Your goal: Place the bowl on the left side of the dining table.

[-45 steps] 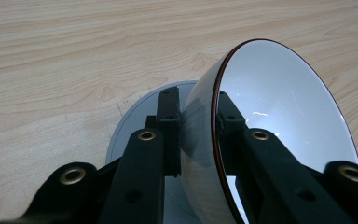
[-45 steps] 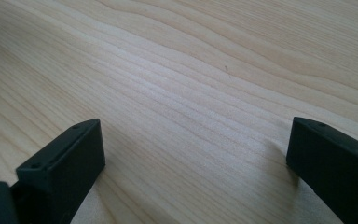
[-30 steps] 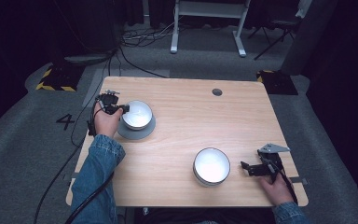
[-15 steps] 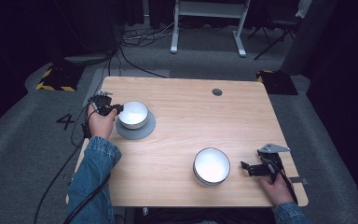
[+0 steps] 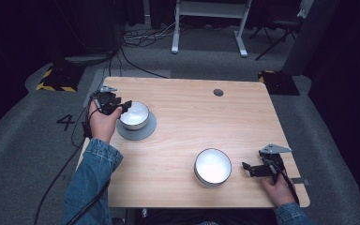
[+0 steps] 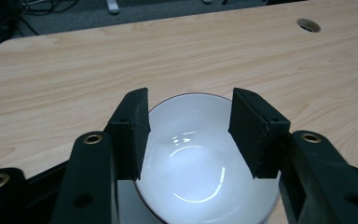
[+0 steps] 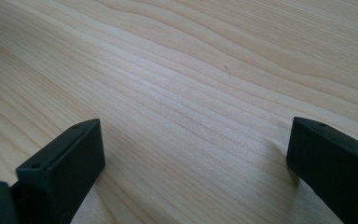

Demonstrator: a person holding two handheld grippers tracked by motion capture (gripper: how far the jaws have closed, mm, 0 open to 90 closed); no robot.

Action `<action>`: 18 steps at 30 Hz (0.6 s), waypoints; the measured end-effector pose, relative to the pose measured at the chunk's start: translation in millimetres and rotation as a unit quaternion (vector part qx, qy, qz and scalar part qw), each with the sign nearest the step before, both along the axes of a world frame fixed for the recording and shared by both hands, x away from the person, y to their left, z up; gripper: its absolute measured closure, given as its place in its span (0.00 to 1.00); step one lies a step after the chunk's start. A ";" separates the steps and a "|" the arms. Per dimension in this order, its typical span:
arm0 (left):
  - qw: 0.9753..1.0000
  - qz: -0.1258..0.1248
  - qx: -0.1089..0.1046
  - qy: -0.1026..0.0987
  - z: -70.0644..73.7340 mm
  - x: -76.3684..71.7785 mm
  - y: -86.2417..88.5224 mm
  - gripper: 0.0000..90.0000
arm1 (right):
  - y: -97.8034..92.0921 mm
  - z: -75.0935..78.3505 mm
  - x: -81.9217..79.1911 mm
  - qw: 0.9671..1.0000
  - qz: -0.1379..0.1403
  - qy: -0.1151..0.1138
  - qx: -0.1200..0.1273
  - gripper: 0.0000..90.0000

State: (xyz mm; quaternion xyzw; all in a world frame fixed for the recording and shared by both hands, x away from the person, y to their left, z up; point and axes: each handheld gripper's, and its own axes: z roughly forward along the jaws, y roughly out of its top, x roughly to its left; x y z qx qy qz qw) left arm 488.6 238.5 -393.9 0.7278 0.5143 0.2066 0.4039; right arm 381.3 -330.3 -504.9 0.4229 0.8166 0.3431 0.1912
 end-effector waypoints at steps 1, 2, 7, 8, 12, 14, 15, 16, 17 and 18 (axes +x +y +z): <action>1.000 -0.006 0.004 -0.001 3.6 -3.0 -3.3 0.53 | 0.0 0.0 0.0 1.000 0.000 0.000 0.000 0.05; 1.000 -0.014 0.010 -0.003 7.2 -5.8 -6.1 0.52 | 0.0 0.0 0.0 1.000 0.000 0.000 0.000 0.05; 0.998 -0.049 0.025 -0.013 20.8 -22.5 -24.6 0.46 | 0.0 0.0 0.0 1.000 0.000 0.000 0.000 0.05; 0.998 -0.054 0.025 -0.013 21.8 -25.4 -27.2 0.46 | 0.0 0.0 0.0 1.000 0.000 0.000 0.000 0.05; 0.997 -0.066 0.042 -0.018 26.6 -40.0 -35.4 0.44 | 0.0 0.0 0.0 1.000 0.000 0.000 0.000 0.05; 0.997 -0.071 0.037 -0.016 28.1 -47.7 -37.7 0.44 | 0.0 0.0 0.0 1.000 0.000 0.000 0.000 0.05; 0.997 -0.071 0.032 -0.016 28.3 -51.3 -38.9 0.43 | -0.1 0.0 0.0 1.000 0.000 0.000 0.000 0.05; 0.997 -0.074 0.029 -0.013 28.3 -54.1 -39.6 0.43 | 0.0 0.0 0.0 1.000 0.000 0.000 0.000 0.05; 0.997 -0.078 0.025 -0.014 27.5 -58.8 -41.0 0.43 | 0.0 0.0 0.0 1.000 0.000 0.000 0.000 0.05; 0.996 -0.082 0.025 -0.012 27.0 -62.0 -41.6 0.42 | -0.1 0.0 0.1 1.000 0.000 0.000 0.000 0.05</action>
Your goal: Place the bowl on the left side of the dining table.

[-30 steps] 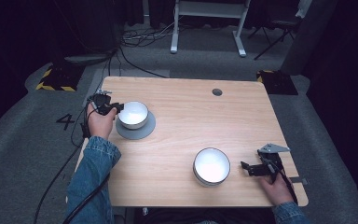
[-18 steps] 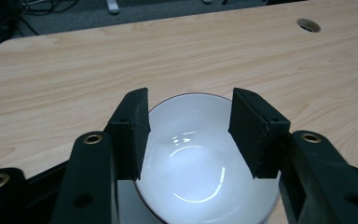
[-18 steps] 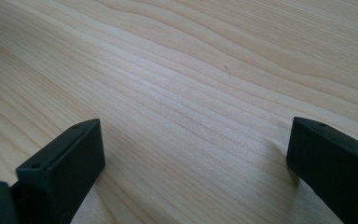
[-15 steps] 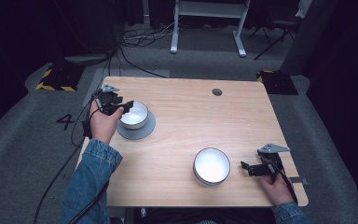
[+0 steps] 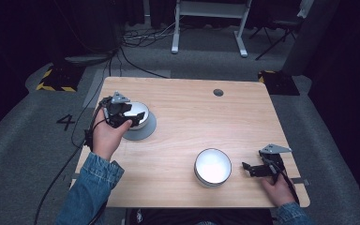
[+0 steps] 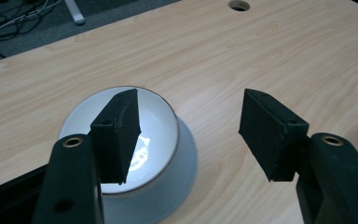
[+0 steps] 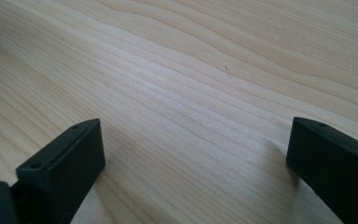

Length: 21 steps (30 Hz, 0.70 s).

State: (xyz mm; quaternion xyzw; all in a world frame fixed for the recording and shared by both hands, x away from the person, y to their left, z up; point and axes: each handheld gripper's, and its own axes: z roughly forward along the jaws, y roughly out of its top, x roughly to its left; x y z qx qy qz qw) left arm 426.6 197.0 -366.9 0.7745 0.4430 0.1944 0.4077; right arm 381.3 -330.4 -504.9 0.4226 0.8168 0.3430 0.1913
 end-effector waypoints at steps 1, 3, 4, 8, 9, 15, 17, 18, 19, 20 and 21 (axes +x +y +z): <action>1.000 -0.004 -0.002 -0.002 -1.0 -4.0 -0.7 0.42 | 0.0 0.0 0.0 1.000 0.000 0.000 0.000 0.05; 1.000 -0.013 -0.011 -0.002 -3.4 -13.9 -1.3 0.42 | 0.0 0.0 0.0 1.000 0.000 0.000 0.000 0.05; 1.000 -0.016 -0.013 -0.002 -4.4 -17.1 -1.3 0.42 | 0.0 0.0 0.0 1.000 0.000 0.000 0.000 0.05; 0.999 -0.022 -0.026 -0.008 -11.1 -32.8 -2.0 0.40 | 0.0 0.0 0.0 1.000 0.000 0.000 0.000 0.05; 0.999 -0.022 -0.026 -0.010 -12.7 -37.9 -2.1 0.39 | 0.0 0.0 0.0 1.000 0.000 0.000 0.000 0.05; 0.999 -0.027 -0.025 -0.012 -15.3 -52.2 1.4 0.39 | 0.0 0.0 0.0 1.000 0.000 0.000 0.000 0.05; 0.999 -0.012 -0.034 -0.015 -16.9 -56.2 3.0 0.39 | 0.0 0.0 0.0 1.000 0.000 0.000 0.000 0.05; 0.999 -0.010 -0.030 -0.013 -17.3 -57.8 4.6 0.38 | 0.0 0.0 0.0 1.000 0.000 0.000 0.000 0.05; 0.999 -0.007 -0.032 -0.012 -18.6 -59.5 5.8 0.38 | 0.0 0.0 0.0 1.000 0.000 0.000 0.000 0.05; 0.999 -0.006 -0.031 -0.013 -19.5 -60.4 6.6 0.38 | 0.0 0.0 0.0 1.000 0.000 0.000 0.000 0.05; 1.000 -0.003 -0.028 -0.009 -20.5 -62.1 7.2 0.38 | 0.0 0.0 0.0 1.000 0.000 0.000 0.000 0.05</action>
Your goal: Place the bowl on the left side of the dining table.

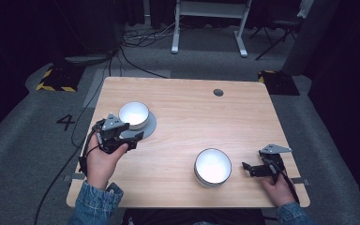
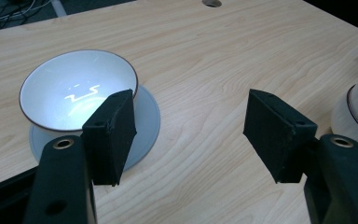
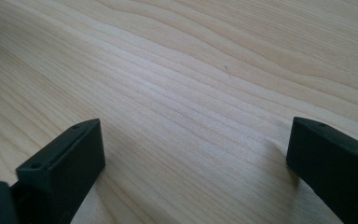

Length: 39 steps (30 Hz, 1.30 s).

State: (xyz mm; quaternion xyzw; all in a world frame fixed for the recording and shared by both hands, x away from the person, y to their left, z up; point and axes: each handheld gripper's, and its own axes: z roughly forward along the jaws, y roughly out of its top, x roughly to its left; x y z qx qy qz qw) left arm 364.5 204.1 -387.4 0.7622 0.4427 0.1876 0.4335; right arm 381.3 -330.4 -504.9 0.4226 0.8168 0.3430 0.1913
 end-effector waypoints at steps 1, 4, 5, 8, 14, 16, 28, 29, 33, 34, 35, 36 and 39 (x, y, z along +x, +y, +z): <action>1.000 0.002 0.002 -0.001 -1.0 -0.7 0.3 0.38 | 0.0 0.0 0.0 1.000 0.000 0.000 0.000 0.05; 1.000 0.009 0.013 0.001 -4.2 -4.2 0.2 0.38 | 0.0 0.0 0.0 1.000 0.000 0.000 0.000 0.05; 1.000 0.008 0.016 0.001 -5.1 -5.2 0.5 0.38 | 0.0 0.0 0.0 1.000 0.000 0.000 0.000 0.05; 1.000 0.006 0.018 0.007 -7.9 -9.7 1.4 0.38 | 0.0 0.0 0.0 1.000 0.000 0.000 0.000 0.05; 0.999 0.012 0.036 0.022 -18.4 -19.0 8.1 0.37 | 0.0 0.0 0.0 1.000 0.000 0.000 0.000 0.05; 0.999 0.015 0.045 0.026 -21.3 -22.2 10.3 0.36 | 0.0 0.0 0.0 1.000 0.000 0.000 0.000 0.05; 0.993 0.013 0.077 0.083 -46.2 -39.9 25.0 0.34 | 0.0 0.0 0.0 1.000 0.000 0.000 0.000 0.05; 0.993 0.009 0.083 0.088 -47.9 -40.0 25.9 0.33 | 0.0 0.0 0.0 1.000 0.000 0.000 0.000 0.05; 0.988 -0.006 0.099 0.118 -59.9 -40.4 27.9 0.33 | 0.0 0.0 0.0 1.000 0.000 0.000 0.000 0.05; 0.987 -0.009 0.102 0.122 -63.0 -40.3 28.2 0.33 | 0.0 0.0 0.0 1.000 0.000 0.000 0.000 0.05; 0.986 -0.013 0.105 0.131 -65.5 -40.1 28.5 0.32 | 0.0 0.0 0.0 1.000 0.000 0.000 0.000 0.05; 0.985 -0.019 0.105 0.137 -69.3 -39.8 28.6 0.32 | 0.0 0.0 0.0 1.000 0.000 0.000 0.000 0.05; 0.983 -0.029 0.099 0.155 -77.7 -38.1 28.7 0.32 | -0.1 0.0 0.1 1.000 0.000 0.000 0.000 0.05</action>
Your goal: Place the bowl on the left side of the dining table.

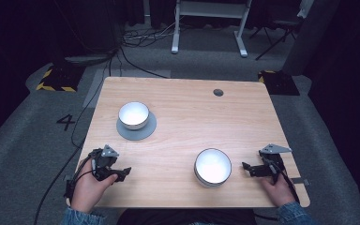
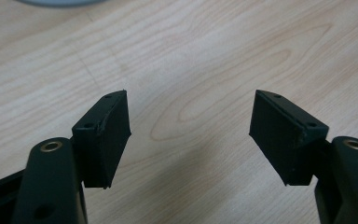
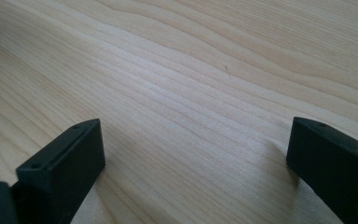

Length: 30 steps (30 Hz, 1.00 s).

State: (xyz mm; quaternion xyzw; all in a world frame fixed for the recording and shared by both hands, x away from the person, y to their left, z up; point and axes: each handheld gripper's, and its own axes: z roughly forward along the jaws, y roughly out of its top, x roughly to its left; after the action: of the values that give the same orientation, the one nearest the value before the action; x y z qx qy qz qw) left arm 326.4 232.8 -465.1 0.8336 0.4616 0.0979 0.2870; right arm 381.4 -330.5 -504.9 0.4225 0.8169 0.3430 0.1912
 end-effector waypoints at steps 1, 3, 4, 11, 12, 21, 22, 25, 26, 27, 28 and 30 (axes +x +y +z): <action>1.000 -0.005 0.010 0.004 -2.7 1.7 1.0 0.31 | 0.0 0.0 0.0 1.000 0.000 0.000 0.000 0.05; 1.000 -0.004 0.012 0.012 -7.9 2.8 -0.3 0.31 | 0.0 0.0 0.0 1.000 0.000 0.000 0.000 0.05; 1.000 -0.008 0.019 0.015 -8.9 3.3 -0.1 0.31 | 0.0 0.0 0.0 1.000 0.000 0.000 0.000 0.05; 0.999 -0.028 0.030 0.009 -18.5 2.3 -2.2 0.27 | 0.0 0.0 0.0 1.000 0.000 0.000 0.000 0.05; 0.999 -0.026 0.025 0.014 -18.9 1.1 -1.5 0.28 | 0.0 0.0 0.0 1.000 0.000 0.000 0.000 0.05; 0.997 -0.061 0.004 -0.053 -36.4 -4.2 6.6 0.06 | 0.0 0.0 0.0 1.000 0.000 0.000 0.000 0.05; 0.996 -0.065 -0.002 -0.064 -39.5 -4.4 6.7 0.01 | 0.0 0.0 -0.1 1.000 0.000 0.000 0.000 0.05; 0.996 -0.066 0.004 -0.068 -38.5 -4.0 7.8 0.00 | 0.1 0.0 -0.1 1.000 0.000 0.000 0.000 0.05; 0.996 -0.065 0.003 -0.068 -38.7 -4.0 7.8 0.00 | 0.0 0.0 -0.1 1.000 0.000 0.000 0.000 0.05; 0.996 -0.063 0.006 -0.068 -38.4 -4.1 7.7 0.00 | 0.1 0.0 -0.1 1.000 0.000 0.000 0.000 0.05; 0.996 -0.064 0.000 -0.065 -39.0 -3.8 7.3 0.00 | 0.1 0.0 -0.1 1.000 0.000 0.000 0.000 0.05; 0.996 -0.062 -0.002 -0.065 -39.3 -3.4 7.2 0.00 | 0.0 0.0 -0.1 1.000 0.000 0.000 0.000 0.05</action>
State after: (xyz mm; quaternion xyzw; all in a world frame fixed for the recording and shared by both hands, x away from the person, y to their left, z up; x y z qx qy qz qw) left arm 323.0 240.0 -504.3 0.8522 0.3893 0.1325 0.3234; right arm 381.3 -330.4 -504.8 0.4227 0.8168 0.3431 0.1910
